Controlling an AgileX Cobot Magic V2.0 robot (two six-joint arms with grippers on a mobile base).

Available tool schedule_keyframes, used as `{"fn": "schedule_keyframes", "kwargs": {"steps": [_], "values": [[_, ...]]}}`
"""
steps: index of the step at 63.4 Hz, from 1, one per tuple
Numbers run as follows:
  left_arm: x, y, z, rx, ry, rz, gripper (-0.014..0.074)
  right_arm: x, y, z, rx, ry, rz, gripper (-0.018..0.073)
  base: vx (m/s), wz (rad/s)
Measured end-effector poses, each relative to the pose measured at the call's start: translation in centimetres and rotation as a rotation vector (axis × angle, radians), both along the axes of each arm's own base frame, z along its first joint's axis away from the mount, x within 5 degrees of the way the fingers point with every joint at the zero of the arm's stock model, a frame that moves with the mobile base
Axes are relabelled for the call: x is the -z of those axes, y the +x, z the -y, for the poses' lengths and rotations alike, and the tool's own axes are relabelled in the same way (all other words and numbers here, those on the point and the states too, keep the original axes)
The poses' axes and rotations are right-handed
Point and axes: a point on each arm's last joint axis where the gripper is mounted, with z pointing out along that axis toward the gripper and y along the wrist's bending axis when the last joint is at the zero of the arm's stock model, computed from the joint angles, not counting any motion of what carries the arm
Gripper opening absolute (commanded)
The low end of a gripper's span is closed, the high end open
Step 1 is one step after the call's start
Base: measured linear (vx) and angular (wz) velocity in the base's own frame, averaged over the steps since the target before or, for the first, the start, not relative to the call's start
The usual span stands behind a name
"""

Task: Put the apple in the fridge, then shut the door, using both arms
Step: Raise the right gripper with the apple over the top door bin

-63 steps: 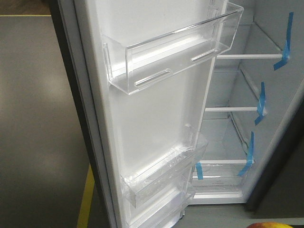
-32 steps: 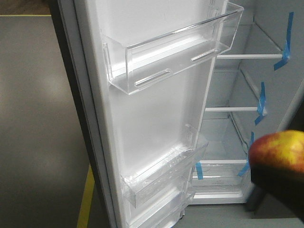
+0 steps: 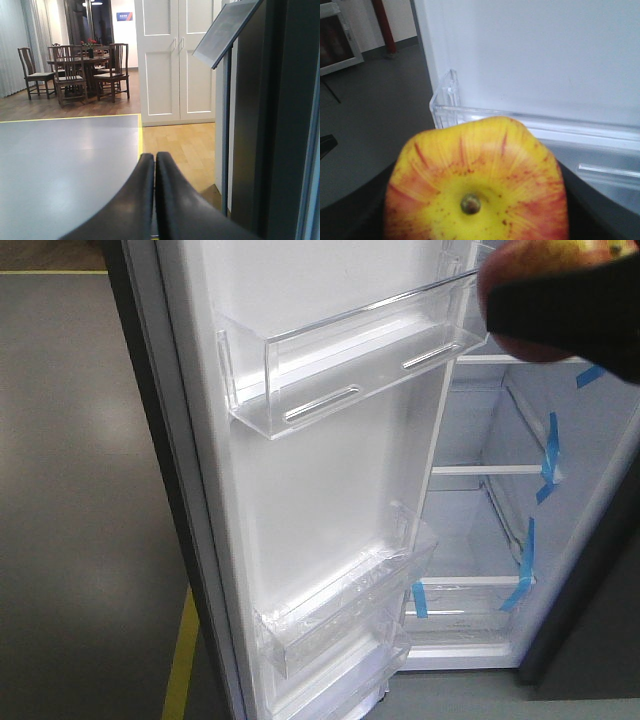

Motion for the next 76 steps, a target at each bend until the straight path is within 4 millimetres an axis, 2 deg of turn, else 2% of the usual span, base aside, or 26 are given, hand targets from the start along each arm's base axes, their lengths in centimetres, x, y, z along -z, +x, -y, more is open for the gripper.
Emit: {"fn": "schedule_keyframes", "kwargs": {"steps": [13,28,36,54,76], "values": [[0.0,0.0,0.0,0.000,0.000,0.000,-0.0006,-1.7,5.0,-0.2,-0.034,-0.001,-0.015,0.0356,0.00,0.00],[0.0,0.0,0.0,0.000,0.000,0.000,-0.0006,-2.9,9.7,-0.1,-0.009,0.013,-0.029,0.0356,0.00,0.00],[0.0,0.0,0.0,0.000,0.000,0.000,-0.0006,-2.4,11.9,-0.6,0.012,-0.021,-0.065,0.0356,0.00,0.00],[0.0,0.0,0.0,0.000,0.000,0.000,-0.0006,-0.3,15.5,-4.4,0.088,-0.123,-0.109,0.0356,0.00,0.00],[0.0,0.0,0.0,0.000,0.000,0.000,-0.0006,2.0,18.4,-5.0,0.151,-0.113,-0.146,0.0356,0.00,0.00]]}}
